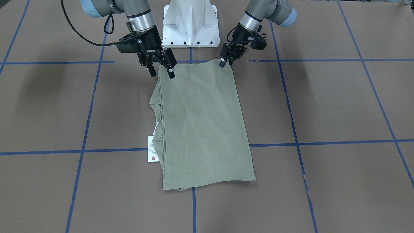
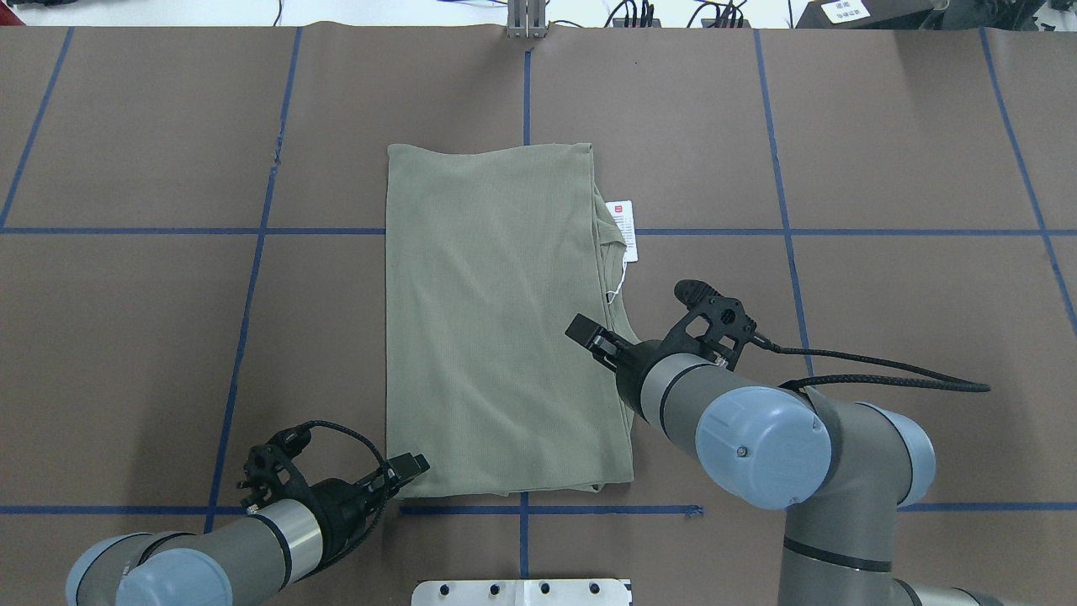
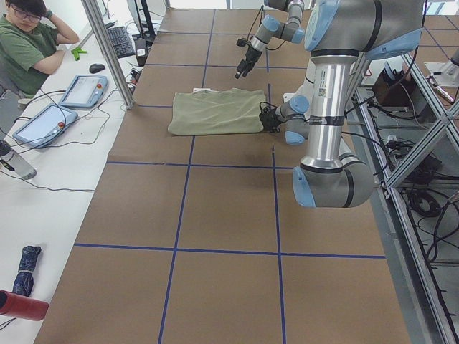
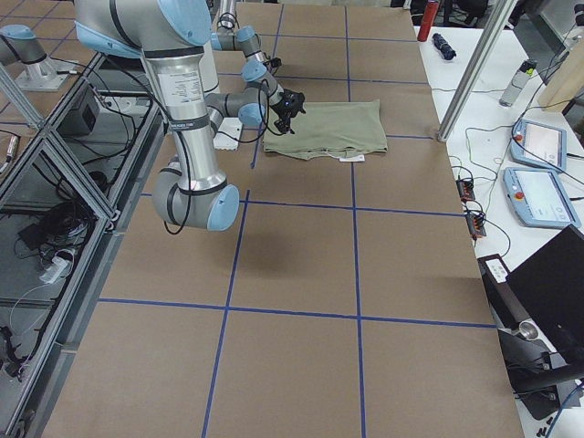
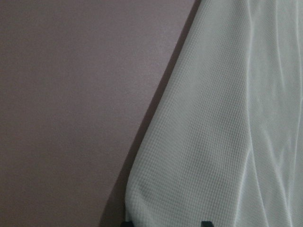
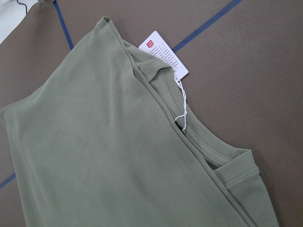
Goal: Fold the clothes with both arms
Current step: 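Lower both grippers onto the near edge of the folded shirt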
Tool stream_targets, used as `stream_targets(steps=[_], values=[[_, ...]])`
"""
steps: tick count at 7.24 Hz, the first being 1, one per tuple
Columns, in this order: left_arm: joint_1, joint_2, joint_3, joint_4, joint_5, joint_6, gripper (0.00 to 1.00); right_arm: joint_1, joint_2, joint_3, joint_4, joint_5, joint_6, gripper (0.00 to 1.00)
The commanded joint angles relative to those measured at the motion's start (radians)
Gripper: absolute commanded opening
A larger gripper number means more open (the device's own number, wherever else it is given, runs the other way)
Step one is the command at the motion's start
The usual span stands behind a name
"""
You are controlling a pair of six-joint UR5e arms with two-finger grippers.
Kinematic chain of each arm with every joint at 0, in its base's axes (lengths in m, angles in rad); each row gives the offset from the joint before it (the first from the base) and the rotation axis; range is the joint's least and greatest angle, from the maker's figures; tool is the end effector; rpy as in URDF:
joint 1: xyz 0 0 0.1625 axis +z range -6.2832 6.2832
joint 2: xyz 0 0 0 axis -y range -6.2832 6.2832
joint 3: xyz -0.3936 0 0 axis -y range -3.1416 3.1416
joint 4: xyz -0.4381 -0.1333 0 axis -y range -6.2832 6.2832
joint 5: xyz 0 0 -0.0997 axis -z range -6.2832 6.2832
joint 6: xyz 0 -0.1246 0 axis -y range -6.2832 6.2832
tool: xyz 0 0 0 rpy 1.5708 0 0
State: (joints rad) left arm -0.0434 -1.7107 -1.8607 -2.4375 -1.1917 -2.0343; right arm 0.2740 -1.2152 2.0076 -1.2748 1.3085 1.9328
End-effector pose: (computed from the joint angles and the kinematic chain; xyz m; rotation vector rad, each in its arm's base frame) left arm 0.5832 -0.2049 0.3051 0.0512 1.3464 -0.6749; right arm -0.5304 -0.3211 0.1870 0.1924 -1.1169 0.7109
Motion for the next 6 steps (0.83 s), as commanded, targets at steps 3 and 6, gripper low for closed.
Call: stream_targets(steps=[3,6], values=[[0.000,0.000,-0.002,0.000,0.001,0.005,0.00,-0.051,0.000,-0.015,-0.017,-0.036,0.068,1.00],[0.000,-0.001,-0.002,0.000,0.000,0.008,0.00,-0.119,0.012,-0.010,-0.148,-0.066,0.208,0.85]])
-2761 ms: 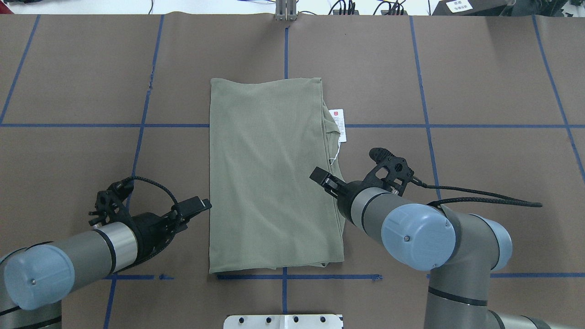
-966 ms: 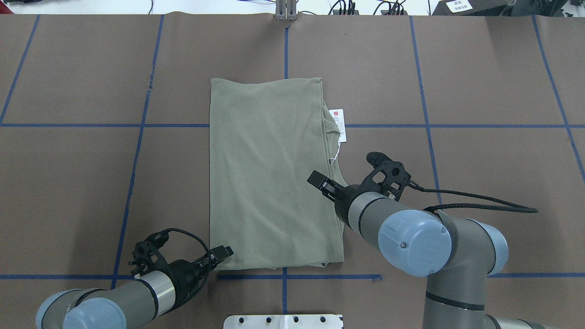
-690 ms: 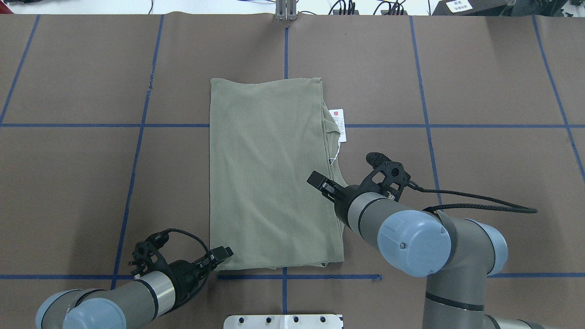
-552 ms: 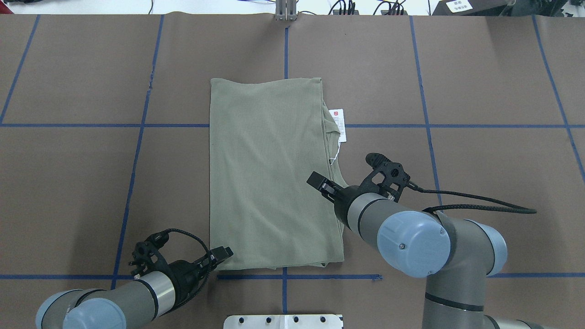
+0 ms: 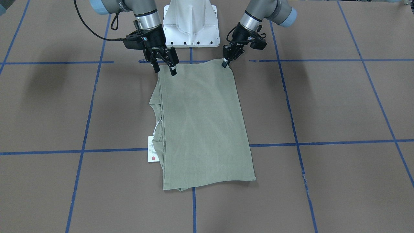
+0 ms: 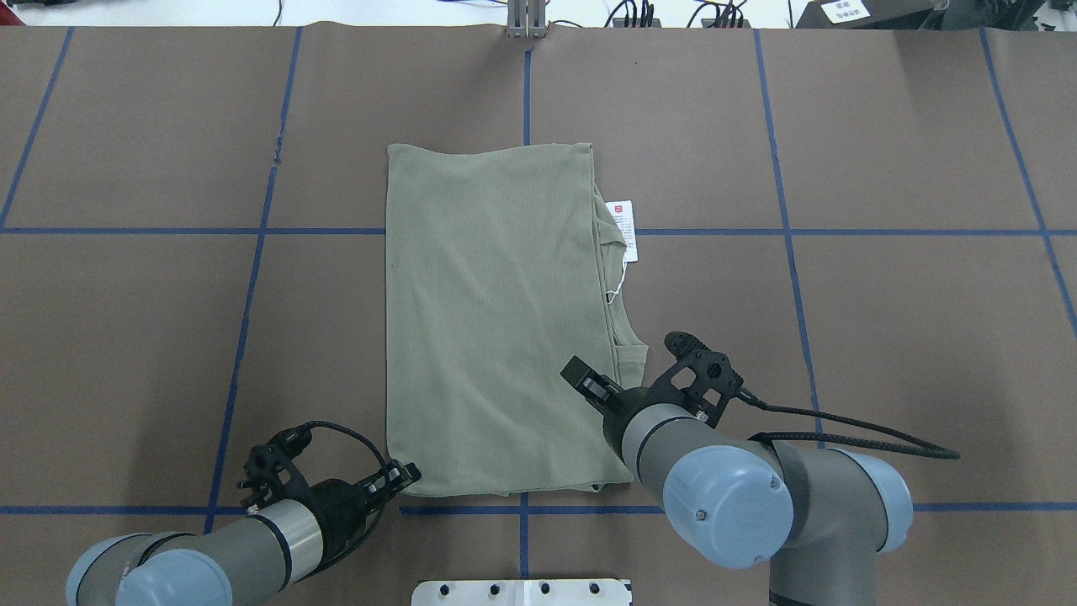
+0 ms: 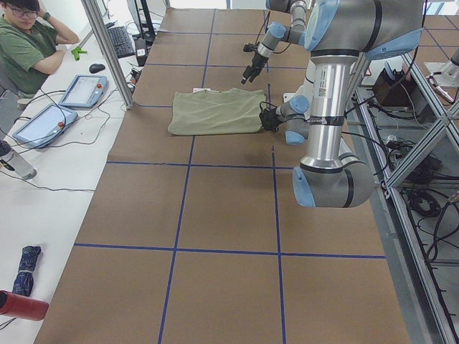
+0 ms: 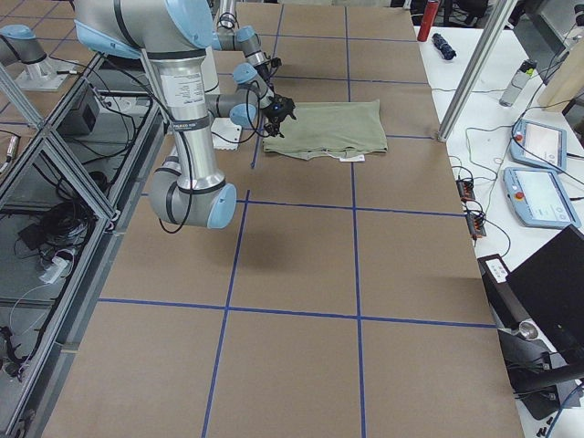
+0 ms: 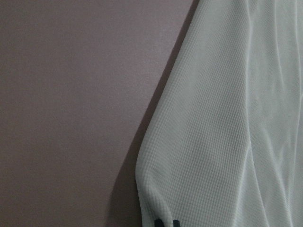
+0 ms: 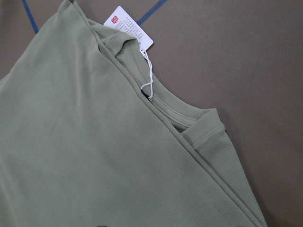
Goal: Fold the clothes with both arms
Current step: 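Lower both grippers onto the near edge of the folded shirt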
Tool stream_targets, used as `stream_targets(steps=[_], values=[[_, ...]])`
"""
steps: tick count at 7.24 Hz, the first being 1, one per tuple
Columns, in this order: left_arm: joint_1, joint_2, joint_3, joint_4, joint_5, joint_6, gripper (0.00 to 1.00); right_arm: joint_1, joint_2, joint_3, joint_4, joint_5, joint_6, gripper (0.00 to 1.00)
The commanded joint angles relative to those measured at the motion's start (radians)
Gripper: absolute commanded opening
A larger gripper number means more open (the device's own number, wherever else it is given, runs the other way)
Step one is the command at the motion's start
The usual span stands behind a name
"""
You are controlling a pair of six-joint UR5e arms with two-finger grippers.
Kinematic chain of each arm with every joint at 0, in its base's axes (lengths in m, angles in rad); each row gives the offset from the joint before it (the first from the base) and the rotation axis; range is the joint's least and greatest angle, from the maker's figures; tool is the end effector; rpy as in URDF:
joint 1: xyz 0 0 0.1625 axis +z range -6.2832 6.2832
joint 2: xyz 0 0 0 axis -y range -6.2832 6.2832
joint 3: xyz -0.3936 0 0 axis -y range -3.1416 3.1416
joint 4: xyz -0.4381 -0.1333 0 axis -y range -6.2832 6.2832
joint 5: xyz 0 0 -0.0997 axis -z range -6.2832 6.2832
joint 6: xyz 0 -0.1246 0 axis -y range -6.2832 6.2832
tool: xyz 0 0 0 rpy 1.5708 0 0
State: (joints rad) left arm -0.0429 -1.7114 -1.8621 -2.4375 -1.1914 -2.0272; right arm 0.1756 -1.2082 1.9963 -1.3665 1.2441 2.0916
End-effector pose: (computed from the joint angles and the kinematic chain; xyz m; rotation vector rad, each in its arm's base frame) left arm 0.5831 -0.2046 0.3039 0.0553 1.3477 -0.6689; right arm -0.5623 -0.2758 0.2009 0.1297 -1.0495 0.7943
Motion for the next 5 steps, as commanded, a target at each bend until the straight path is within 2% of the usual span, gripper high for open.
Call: stream_targets(steps=[1,3,5], values=[[0.000,-0.001,0.000,0.000,-0.001,0.001,0.00,-0.045,-0.005,-0.008,-0.060,0.001,0.080,0.82],[0.000,-0.001,0.000,0.000,-0.001,0.001,0.00,-0.082,0.005,-0.062,-0.060,0.000,0.084,0.82],[0.000,-0.001,0.000,0.000,-0.001,0.001,0.00,-0.105,0.007,-0.070,-0.060,0.000,0.085,0.82]])
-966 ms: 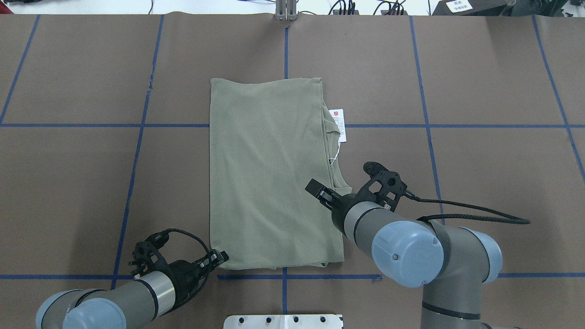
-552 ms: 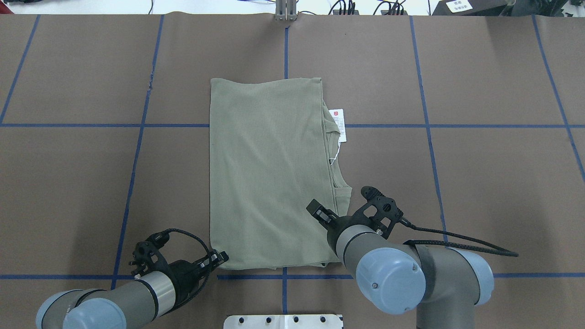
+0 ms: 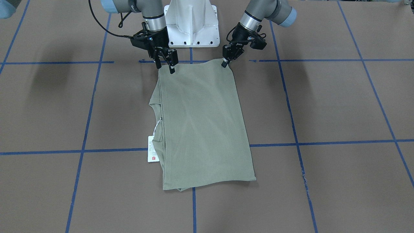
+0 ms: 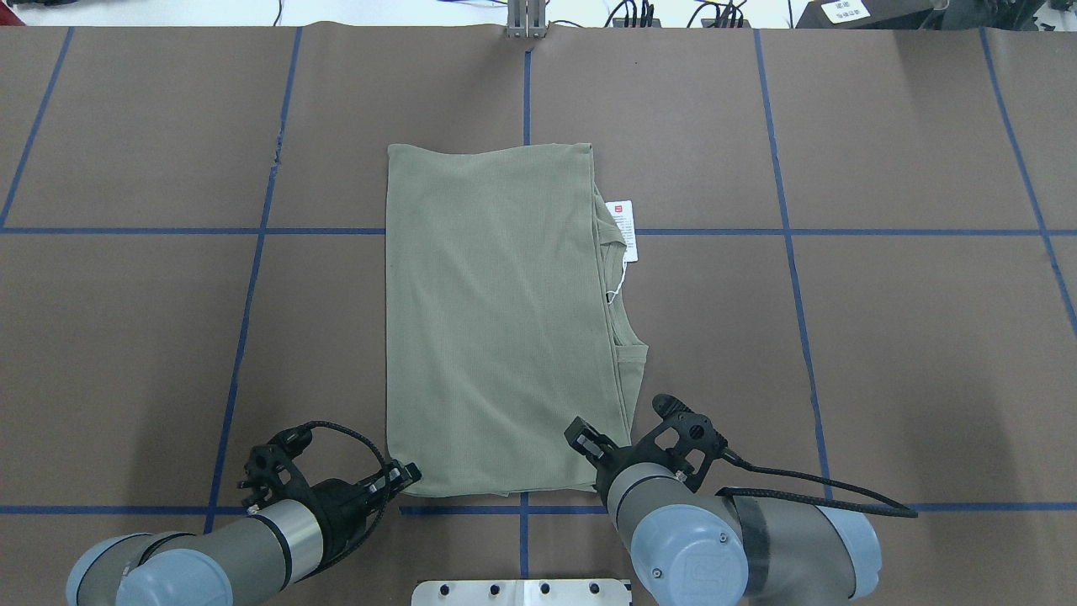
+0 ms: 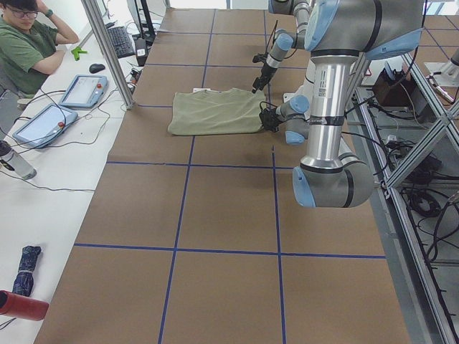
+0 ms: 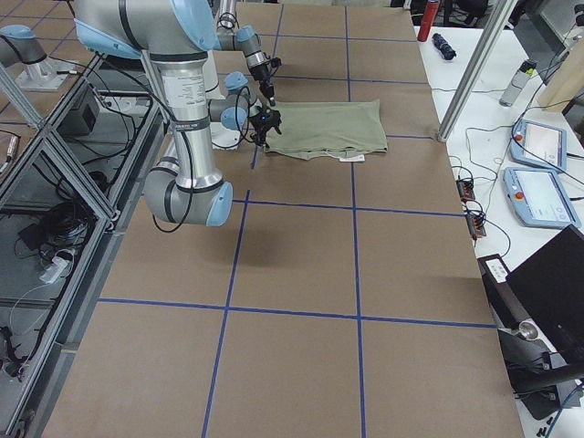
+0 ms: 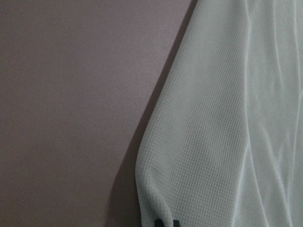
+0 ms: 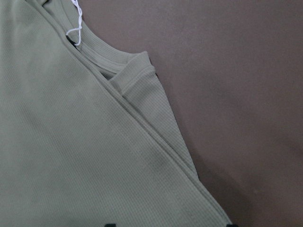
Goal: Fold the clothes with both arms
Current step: 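Lower both grippers onto the near edge of the folded shirt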
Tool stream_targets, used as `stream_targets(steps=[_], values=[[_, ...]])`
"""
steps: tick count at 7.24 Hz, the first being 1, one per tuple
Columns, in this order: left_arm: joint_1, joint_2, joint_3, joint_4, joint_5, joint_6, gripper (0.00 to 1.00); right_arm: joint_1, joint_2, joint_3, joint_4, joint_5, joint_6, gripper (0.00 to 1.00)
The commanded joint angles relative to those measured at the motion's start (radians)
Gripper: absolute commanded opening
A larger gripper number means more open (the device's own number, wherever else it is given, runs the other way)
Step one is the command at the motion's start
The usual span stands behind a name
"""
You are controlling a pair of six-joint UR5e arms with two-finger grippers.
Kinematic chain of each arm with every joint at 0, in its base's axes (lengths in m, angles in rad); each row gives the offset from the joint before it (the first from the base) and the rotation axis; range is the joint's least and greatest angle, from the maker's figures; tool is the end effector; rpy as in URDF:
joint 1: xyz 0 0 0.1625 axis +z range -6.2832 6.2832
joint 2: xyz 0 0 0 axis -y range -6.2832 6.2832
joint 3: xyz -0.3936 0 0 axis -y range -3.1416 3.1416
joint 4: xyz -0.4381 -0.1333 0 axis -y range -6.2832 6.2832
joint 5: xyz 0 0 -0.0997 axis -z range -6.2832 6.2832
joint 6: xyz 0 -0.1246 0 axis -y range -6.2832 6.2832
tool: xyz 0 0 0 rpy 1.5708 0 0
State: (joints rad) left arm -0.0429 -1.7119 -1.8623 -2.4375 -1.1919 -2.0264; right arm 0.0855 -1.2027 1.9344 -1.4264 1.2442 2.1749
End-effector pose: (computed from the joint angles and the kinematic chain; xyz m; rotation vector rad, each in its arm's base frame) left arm 0.5831 -0.2046 0.3035 0.0552 1.3482 -0.6679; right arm -0.6050 -0.2258 0.2360 0.0746 -0.9426 0.7820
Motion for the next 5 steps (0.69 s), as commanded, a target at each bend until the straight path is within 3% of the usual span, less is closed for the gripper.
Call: stream_targets(steps=[1,5], values=[[0.000,0.000,0.000,0.000,0.000,0.000,0.00,-0.027,0.002,-0.008,0.000,-0.005,0.008,0.82],[0.000,0.002,0.000,0.000,0.000,0.000,0.00,-0.044,0.002,-0.028,0.001,-0.011,0.022,0.80]])
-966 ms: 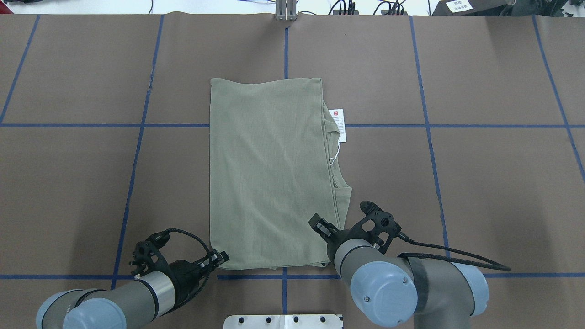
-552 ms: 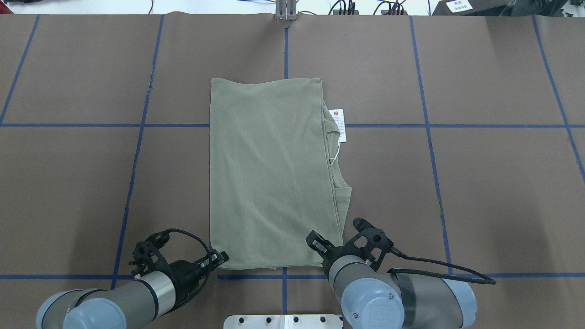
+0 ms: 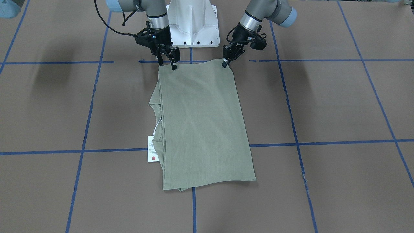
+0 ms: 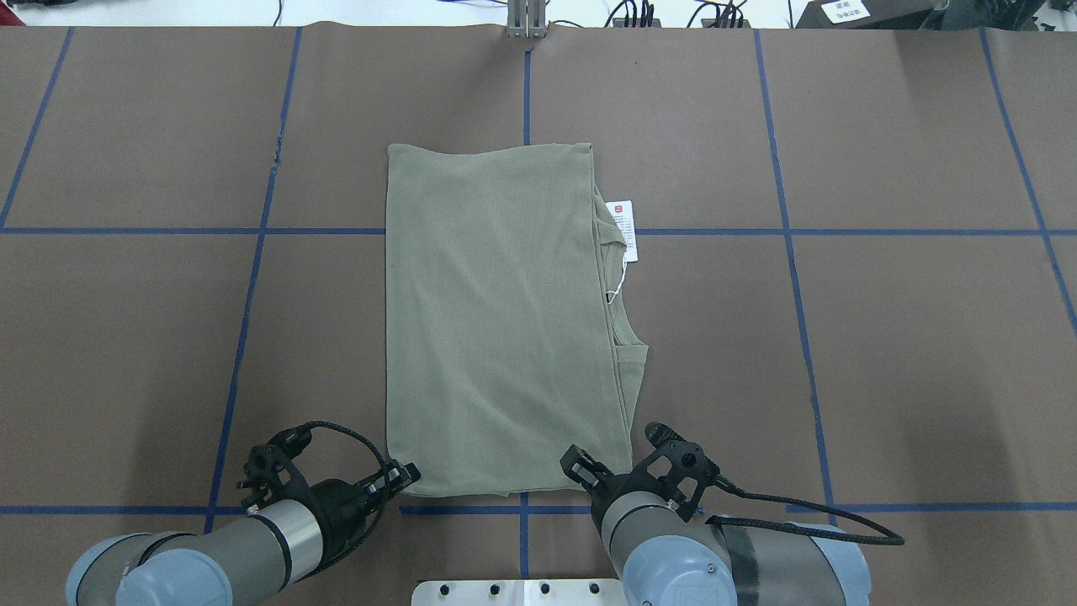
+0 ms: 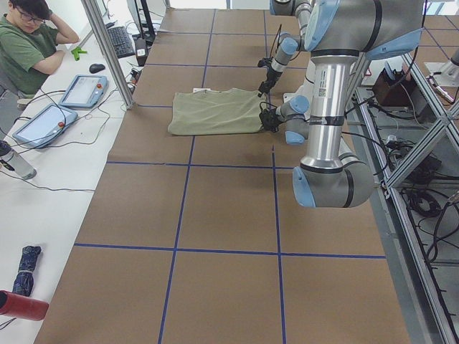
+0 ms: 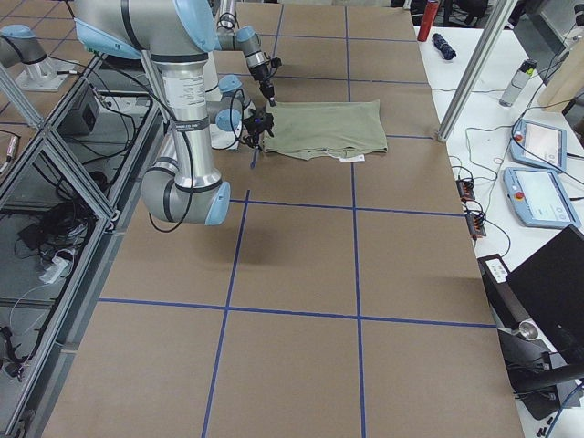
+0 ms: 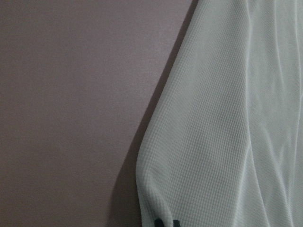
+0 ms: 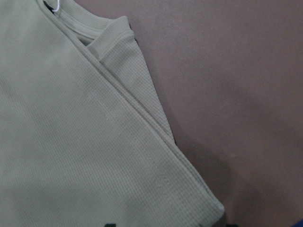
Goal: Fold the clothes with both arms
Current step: 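Lower both grippers onto the near edge of the folded shirt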
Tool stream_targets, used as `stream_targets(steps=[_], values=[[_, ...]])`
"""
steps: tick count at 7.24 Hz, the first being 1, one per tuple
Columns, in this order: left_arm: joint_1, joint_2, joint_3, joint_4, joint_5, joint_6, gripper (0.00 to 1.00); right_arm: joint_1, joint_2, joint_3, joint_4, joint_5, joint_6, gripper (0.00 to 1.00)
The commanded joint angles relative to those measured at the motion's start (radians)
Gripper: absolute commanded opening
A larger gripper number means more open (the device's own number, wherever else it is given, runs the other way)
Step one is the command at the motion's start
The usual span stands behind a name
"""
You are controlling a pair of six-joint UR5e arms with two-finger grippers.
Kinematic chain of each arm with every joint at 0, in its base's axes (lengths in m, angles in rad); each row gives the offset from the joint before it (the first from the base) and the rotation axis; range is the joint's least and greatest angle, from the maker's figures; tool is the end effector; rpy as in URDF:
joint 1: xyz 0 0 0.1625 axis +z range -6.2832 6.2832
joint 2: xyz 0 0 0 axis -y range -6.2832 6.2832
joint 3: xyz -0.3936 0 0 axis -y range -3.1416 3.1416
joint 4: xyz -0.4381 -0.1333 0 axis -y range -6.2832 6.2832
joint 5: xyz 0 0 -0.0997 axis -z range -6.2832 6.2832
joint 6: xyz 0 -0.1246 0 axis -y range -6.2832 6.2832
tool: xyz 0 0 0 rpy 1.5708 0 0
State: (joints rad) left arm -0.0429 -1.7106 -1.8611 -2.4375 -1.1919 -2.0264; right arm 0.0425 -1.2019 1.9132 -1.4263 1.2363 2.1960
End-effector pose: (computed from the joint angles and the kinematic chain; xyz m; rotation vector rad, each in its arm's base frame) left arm 0.5832 -0.2046 0.3049 0.0559 1.3458 -0.6678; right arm -0.6201 -0.2007 0.2455 0.0586 -0.9255 0.7636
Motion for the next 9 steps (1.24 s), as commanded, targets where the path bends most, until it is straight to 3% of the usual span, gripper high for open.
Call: stream_targets(steps=[1,2,3,4,9], values=[[0.000,0.000,0.000,0.000,0.002,0.000,0.00,-0.001,0.001,-0.006,0.001,-0.004,0.001,0.75],[0.000,0.000,-0.001,-0.002,0.002,0.000,0.00,-0.001,0.001,-0.008,0.003,-0.005,0.002,0.61],[0.000,0.000,0.000,-0.002,0.002,0.000,0.00,-0.001,0.007,-0.006,0.004,-0.005,0.057,0.12],[0.000,0.000,-0.001,-0.002,0.002,0.000,0.00,-0.003,0.005,-0.009,0.003,-0.005,0.062,0.00],[0.000,-0.001,-0.001,-0.002,0.002,0.000,0.00,-0.004,0.005,-0.008,0.003,-0.030,0.062,0.00]])
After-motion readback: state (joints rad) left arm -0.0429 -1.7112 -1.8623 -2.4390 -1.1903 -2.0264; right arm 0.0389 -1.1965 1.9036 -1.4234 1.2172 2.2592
